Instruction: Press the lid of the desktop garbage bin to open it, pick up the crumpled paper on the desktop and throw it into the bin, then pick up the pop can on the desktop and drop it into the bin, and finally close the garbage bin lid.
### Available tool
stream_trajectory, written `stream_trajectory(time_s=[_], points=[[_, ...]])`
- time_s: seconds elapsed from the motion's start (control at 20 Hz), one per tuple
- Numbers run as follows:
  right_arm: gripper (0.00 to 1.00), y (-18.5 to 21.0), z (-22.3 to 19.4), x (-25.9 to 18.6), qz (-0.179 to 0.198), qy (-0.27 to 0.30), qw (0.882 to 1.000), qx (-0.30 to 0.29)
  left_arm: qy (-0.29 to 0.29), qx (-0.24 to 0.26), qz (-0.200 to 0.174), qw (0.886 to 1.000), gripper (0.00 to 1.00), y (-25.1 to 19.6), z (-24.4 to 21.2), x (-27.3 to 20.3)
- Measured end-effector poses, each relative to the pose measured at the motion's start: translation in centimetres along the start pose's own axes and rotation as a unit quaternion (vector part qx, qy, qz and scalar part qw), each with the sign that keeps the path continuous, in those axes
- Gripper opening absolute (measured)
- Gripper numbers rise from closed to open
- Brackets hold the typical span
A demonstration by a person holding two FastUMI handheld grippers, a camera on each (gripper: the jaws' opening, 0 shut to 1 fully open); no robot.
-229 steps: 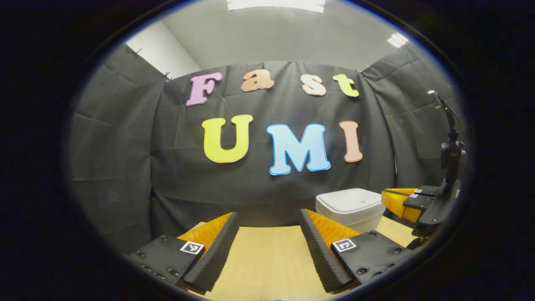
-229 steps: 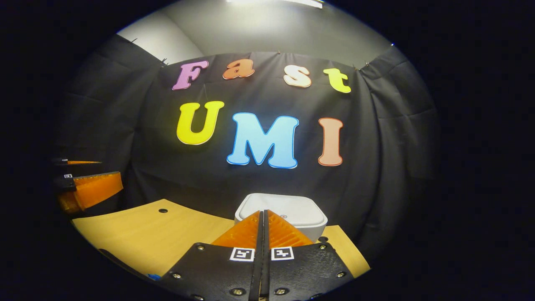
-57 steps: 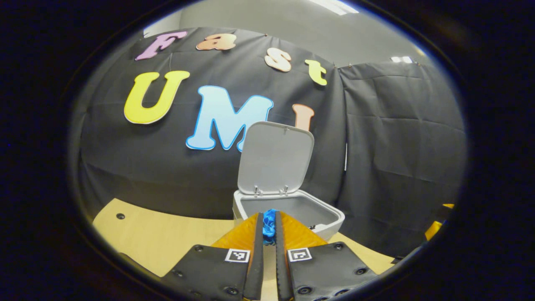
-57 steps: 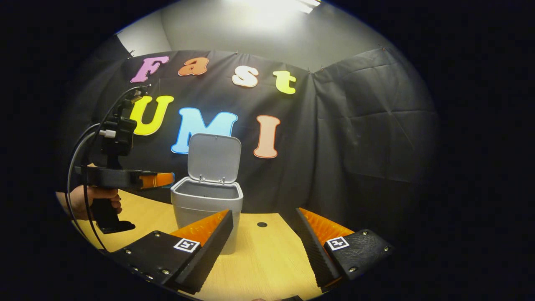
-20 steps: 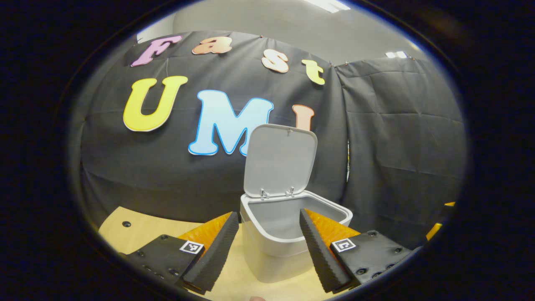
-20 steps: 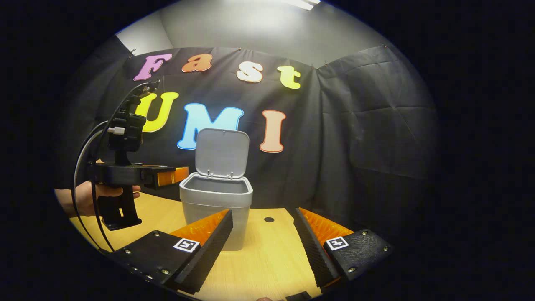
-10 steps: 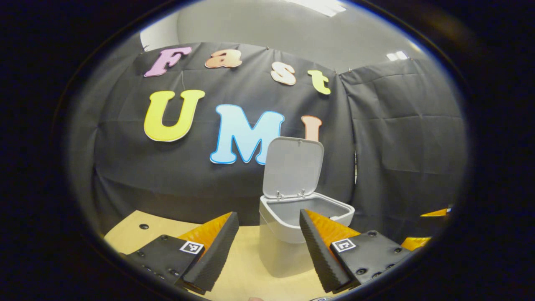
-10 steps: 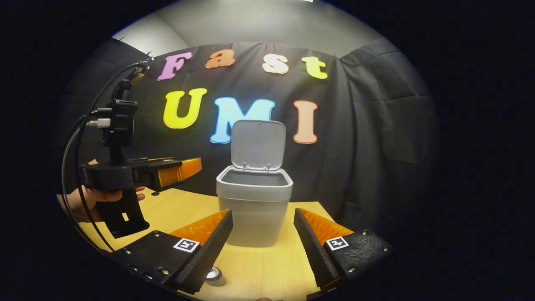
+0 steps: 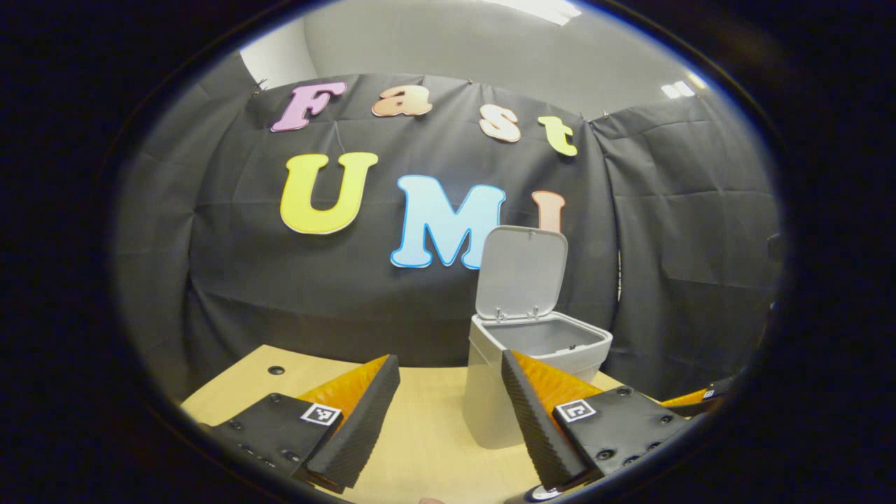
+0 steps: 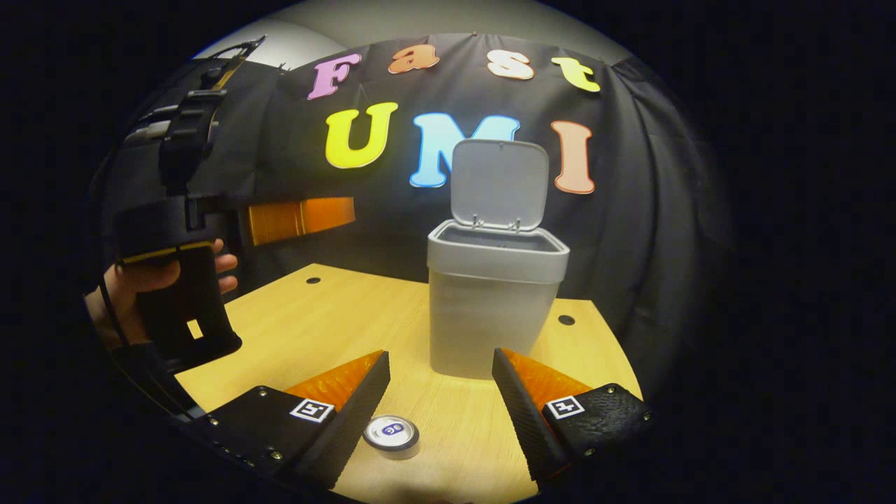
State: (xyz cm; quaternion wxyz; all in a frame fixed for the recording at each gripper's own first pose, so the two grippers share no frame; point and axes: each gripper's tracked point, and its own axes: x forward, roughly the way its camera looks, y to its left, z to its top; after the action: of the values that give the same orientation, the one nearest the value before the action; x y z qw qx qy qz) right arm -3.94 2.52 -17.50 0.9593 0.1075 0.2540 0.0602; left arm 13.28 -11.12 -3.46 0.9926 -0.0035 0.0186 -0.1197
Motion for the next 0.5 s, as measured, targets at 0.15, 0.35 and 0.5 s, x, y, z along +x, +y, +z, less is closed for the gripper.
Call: stream_trajectory(time_s=[0.15, 0.35, 0.5], points=[[0.95, 1.7, -2.8, 0.8, 0.036, 0.04, 0.999, -0.002, 0.003, 0.002, 0.016, 1.0, 0.96, 1.0, 0.0, -1.4], [0.95, 3.4, -5.9, 2.0, 0.066, 0.086, 0.994, -0.001, 0.013, 0.009, 0.025, 1.0, 0.96, 1.7, -0.4, -3.1], [0.95, 4.0, -8.4, 2.4, 0.072, 0.114, 0.991, -0.014, 0.024, 0.013, 0.033, 0.999, 0.95, 2.2, -1.0, -4.0]])
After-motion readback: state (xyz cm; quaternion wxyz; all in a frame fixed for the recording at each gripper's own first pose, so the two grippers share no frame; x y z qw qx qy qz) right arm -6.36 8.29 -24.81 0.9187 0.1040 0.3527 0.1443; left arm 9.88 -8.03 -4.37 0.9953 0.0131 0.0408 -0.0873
